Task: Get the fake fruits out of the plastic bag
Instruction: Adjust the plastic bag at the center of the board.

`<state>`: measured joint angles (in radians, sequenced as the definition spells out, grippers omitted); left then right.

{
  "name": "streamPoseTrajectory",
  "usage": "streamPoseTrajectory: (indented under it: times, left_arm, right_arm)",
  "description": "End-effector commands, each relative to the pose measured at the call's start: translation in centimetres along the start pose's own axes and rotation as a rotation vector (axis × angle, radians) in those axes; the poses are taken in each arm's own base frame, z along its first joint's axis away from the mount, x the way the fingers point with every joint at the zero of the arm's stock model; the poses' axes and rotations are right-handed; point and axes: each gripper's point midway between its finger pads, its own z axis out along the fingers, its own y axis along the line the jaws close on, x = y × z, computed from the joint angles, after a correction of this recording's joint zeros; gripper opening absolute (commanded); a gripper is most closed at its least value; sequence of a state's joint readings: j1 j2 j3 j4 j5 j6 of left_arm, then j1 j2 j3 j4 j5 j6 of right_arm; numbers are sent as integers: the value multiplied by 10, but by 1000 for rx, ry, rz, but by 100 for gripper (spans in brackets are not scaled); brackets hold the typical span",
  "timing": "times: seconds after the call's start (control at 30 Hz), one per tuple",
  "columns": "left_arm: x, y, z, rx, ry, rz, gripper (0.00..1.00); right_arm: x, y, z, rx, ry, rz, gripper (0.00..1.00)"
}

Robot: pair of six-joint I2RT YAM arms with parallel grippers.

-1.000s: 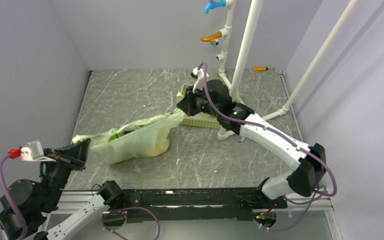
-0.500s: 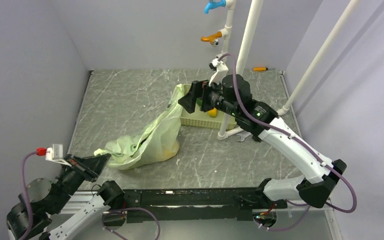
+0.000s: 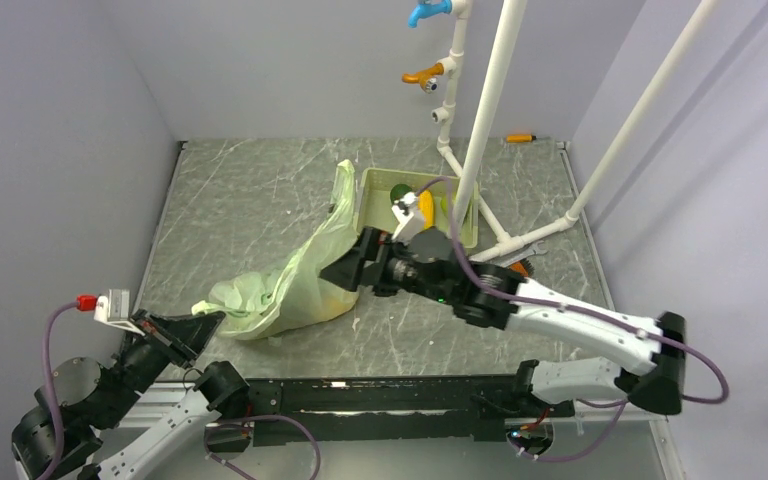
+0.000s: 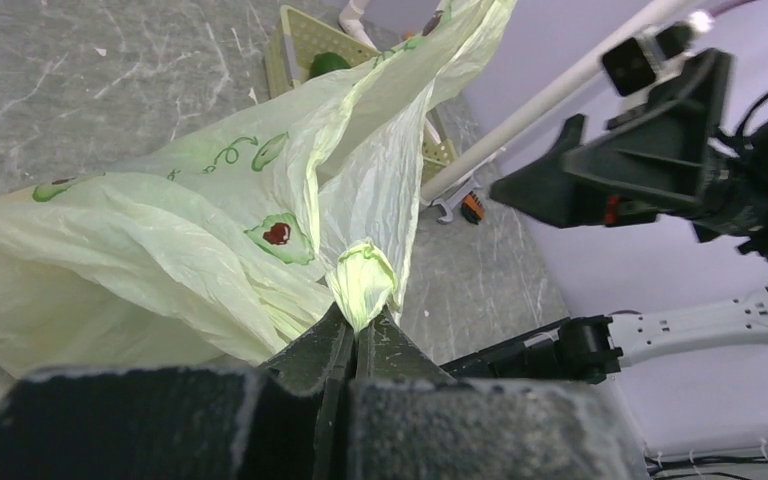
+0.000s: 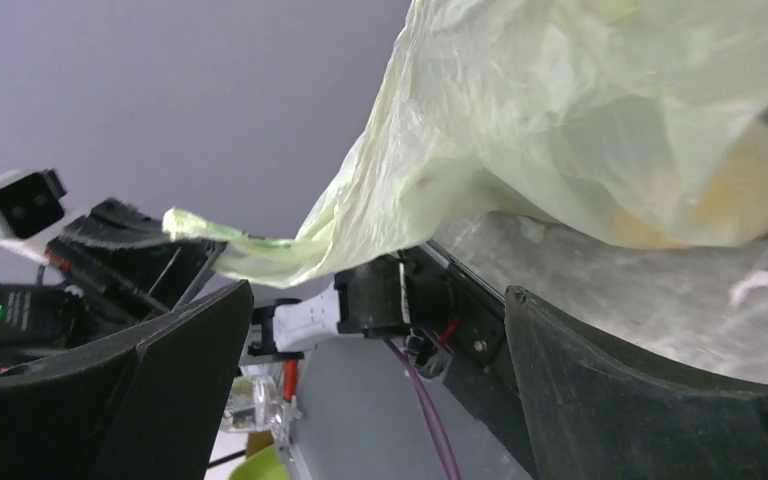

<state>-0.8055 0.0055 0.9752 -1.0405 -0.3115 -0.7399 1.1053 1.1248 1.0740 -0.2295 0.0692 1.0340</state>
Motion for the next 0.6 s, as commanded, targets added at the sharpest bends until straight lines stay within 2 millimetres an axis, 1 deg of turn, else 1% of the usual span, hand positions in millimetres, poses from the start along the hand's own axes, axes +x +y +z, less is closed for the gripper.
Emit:
streamPoseTrajectory:
  times: [0.0,0.1,0.13,0.17,0.27,0.3,0.33,0.37,0.4,0.43,0.5,0.53,0.57]
  left_arm:
    - [-3,-12,-9,67,12,29,0]
    - [-1,-14,-11,83,26,41,0]
    - [1,-14,-12,85,33,40,0]
    - [1,-14,-14,88,39,42,0]
    - [8,-17,-17,111,75,50,0]
    - [9,-17,-19,117,85,53,0]
    - [10,-17,-20,122,92,56,0]
    - [11,-17,-23,124,98,61,0]
    - [10,-17,-26,127,97,67,0]
    - [9,-17,-28,124,98,74,0]
    - [2,-17,-32,125,83,91,0]
    - [-2,-18,-34,128,73,107,1]
    - [-8,-22,-38,140,58,117,6]
  right_arm:
    - [-3,38,43,-89,-80,113,100]
    - [14,33,75,-45,-42,139,100]
    - [15,37,84,-62,-43,150,100]
    - [16,36,92,-55,-46,150,100]
    - [17,23,112,33,-67,149,99]
    - [16,19,115,55,-73,150,97]
    - [18,13,117,87,-81,163,90]
    - [20,4,115,116,-91,178,70]
    - [21,-4,113,135,-106,196,46]
    - [25,-12,109,143,-111,212,30]
    - [34,-24,102,137,-104,205,16]
    - [38,-30,97,136,-89,172,11]
    - [39,-27,93,103,-84,130,9]
